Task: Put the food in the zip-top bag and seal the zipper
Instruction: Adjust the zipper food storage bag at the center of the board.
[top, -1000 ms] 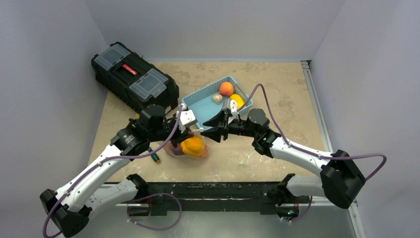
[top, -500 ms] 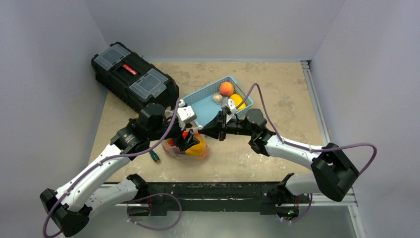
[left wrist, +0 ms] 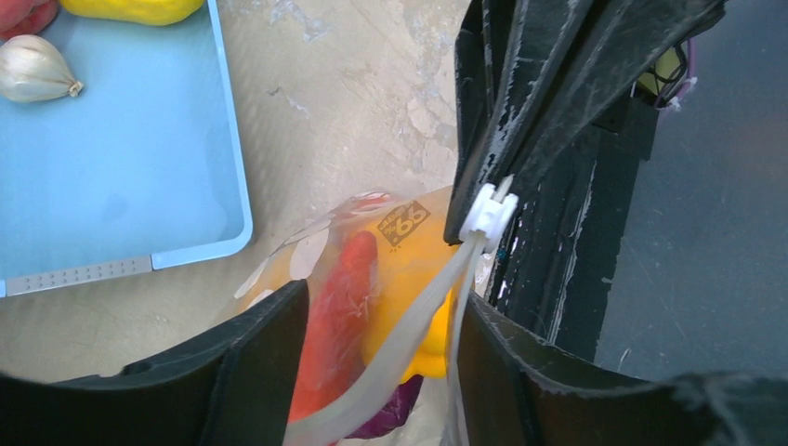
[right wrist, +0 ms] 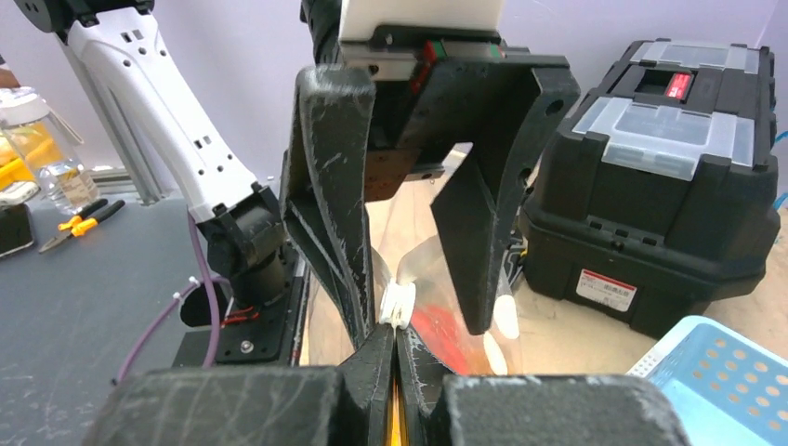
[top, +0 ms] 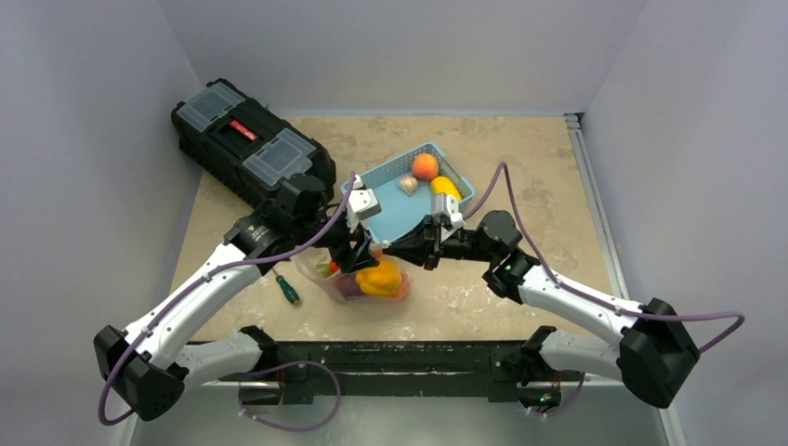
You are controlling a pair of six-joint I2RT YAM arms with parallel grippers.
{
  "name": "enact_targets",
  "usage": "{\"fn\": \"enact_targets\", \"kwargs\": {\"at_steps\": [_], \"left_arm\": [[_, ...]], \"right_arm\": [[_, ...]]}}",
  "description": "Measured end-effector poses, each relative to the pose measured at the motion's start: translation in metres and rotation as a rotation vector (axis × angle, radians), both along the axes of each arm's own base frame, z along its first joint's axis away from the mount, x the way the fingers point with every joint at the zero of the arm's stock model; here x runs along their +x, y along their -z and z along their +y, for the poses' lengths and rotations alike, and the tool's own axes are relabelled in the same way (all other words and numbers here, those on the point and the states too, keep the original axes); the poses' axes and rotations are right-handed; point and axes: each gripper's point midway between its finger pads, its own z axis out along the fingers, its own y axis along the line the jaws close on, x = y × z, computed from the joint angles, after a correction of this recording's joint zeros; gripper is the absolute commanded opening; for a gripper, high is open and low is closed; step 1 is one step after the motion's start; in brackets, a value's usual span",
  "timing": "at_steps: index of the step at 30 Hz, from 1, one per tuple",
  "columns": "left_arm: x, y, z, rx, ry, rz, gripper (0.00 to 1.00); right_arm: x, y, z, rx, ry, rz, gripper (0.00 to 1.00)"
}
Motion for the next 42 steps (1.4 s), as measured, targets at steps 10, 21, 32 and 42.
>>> {"fn": "enact_targets", "kwargs": {"at_steps": [10,21,32,42], "left_arm": [[-0.012,-0.031,0.005,-0.064,-0.001,-0.038,0.15],[-0.005,-0.067,0.02,-0.106,-0.122,-0.097,0.66],[0.028,-0.017,0.015,0.064,-0.165,0.002,0.68],[-0.003,-0.015,-0.021,0.043,0.124,0.306,0.56]], "right_arm": [[0.004,0.021,0.001,-0.066,0.007,0.011,0.0],[0.002,0.021,-0.005,-0.096,0.01,-0.058,0.0],[-0.003,0.038,-0.012,-0.122,0.002,-0.145,0.0],[-0.003,0.042,-0.015,-0.147,0.004,-0.205,0.0]]}}
